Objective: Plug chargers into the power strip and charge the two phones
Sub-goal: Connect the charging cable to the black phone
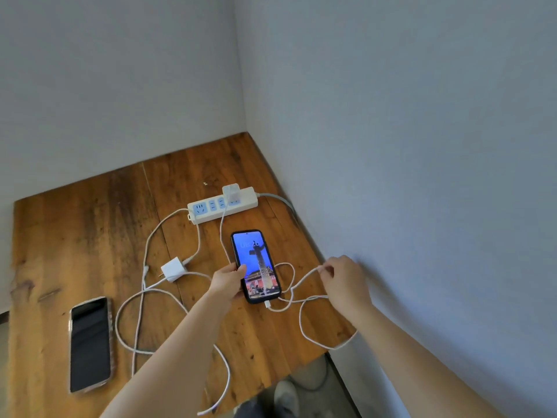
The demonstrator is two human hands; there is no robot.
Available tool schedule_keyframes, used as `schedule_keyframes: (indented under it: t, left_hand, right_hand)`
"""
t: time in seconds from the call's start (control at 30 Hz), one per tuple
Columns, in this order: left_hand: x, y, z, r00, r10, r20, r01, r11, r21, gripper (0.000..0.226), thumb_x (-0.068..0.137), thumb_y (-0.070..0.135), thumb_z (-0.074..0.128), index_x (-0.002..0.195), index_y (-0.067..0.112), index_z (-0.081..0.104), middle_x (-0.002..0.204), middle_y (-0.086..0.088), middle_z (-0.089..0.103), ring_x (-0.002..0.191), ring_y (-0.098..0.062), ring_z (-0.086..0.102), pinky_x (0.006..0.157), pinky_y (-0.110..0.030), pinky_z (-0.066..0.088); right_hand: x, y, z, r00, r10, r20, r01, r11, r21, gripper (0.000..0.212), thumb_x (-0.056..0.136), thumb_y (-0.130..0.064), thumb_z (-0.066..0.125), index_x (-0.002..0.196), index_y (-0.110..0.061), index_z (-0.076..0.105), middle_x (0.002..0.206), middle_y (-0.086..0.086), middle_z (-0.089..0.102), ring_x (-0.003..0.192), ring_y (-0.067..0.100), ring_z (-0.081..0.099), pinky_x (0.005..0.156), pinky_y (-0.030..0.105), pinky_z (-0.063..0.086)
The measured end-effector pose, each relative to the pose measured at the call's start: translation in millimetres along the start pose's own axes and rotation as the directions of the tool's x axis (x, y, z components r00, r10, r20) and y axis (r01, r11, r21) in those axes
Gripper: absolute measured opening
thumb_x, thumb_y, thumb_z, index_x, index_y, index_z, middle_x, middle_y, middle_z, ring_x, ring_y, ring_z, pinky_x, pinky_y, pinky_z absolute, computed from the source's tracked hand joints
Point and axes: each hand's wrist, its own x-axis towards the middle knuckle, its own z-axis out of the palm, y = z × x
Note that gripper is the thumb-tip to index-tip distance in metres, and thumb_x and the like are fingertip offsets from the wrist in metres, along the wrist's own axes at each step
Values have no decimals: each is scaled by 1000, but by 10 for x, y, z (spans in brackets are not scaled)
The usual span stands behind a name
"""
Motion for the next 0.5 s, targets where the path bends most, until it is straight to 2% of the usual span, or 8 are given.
schedule_keyframes:
  t: [0.07, 0.13, 0.2, 0.23, 0.3, 0.37, 0.43, 0.5]
  left_hand:
    - [139, -133, 98, 999, -40, -7, 40, 999, -25, 41, 95, 23, 56, 133, 10, 51, 94, -4, 68, 76, -13, 64, 52, -26, 50]
    - [220, -245, 164, 998, -64, 6, 65, 996, -54, 44, 95, 22, 57, 137, 11, 48, 88, 0, 65, 74, -10, 62, 50, -23, 49]
    - [271, -333, 200, 997, -77, 14, 78, 994, -80, 46, 94, 21, 58, 137, 11, 48, 93, -1, 65, 79, -12, 62, 52, -23, 48]
    - [287, -368, 210, 997, -78, 5, 79, 994, -82, 46, 93, 21, 59, 137, 11, 49, 99, -4, 66, 85, -15, 63, 54, -24, 48]
    - [299, -416, 229, 998, -63, -31, 62, 997, -40, 47, 92, 23, 61, 136, 11, 51, 111, -8, 67, 96, -21, 63, 58, -25, 50]
    - [262, -429, 245, 998, -7, -63, 12, 997, 80, 48, 92, 25, 60, 137, 10, 50, 119, -10, 66, 100, -23, 64, 61, -25, 54]
    - [201, -413, 253, 995, 70, -72, -55, 979, 195, 47, 93, 25, 58, 136, 9, 50, 124, -9, 65, 96, -20, 65, 54, -20, 52]
    - [133, -369, 234, 992, 109, -56, -90, 958, 273, 42, 94, 25, 57, 133, 9, 51, 127, -8, 63, 86, -15, 65, 50, -17, 50]
  right_hand:
    - [32, 57, 165, 997, -20, 77, 18, 1000, 26, 21, 93, -15, 52, 112, -14, 61, 107, 4, 60, 81, 9, 57, 63, 10, 40]
    - [39, 119, 290, 987, -2, 163, -4, 999, 38, 33, 94, -12, 50, 127, -15, 53, 125, 4, 56, 103, 13, 58, 81, 18, 48]
    - [54, 153, 380, 977, 11, 212, -23, 998, 54, 41, 94, -11, 46, 135, -16, 45, 137, 4, 49, 120, 17, 51, 98, 30, 46]
    - [66, 162, 420, 976, 7, 218, -21, 998, 65, 44, 94, -10, 45, 137, -16, 43, 140, 4, 47, 123, 18, 49, 101, 31, 44]
    - [86, 147, 481, 979, 0, 203, -17, 996, 84, 45, 93, -9, 47, 137, -16, 44, 139, 4, 48, 123, 18, 49, 98, 30, 44]
    - [91, 98, 523, 984, -7, 177, -12, 994, 107, 42, 93, -12, 48, 134, -17, 47, 137, 3, 49, 118, 16, 52, 93, 27, 46]
    - [114, 39, 549, 987, -43, 153, 26, 993, 112, 37, 94, -15, 47, 130, -17, 52, 132, 2, 52, 105, 10, 53, 80, 14, 45]
    - [160, -38, 559, 987, -79, 138, 67, 994, 84, 31, 95, -17, 45, 123, -16, 57, 125, 2, 55, 90, 4, 49, 63, 5, 35]
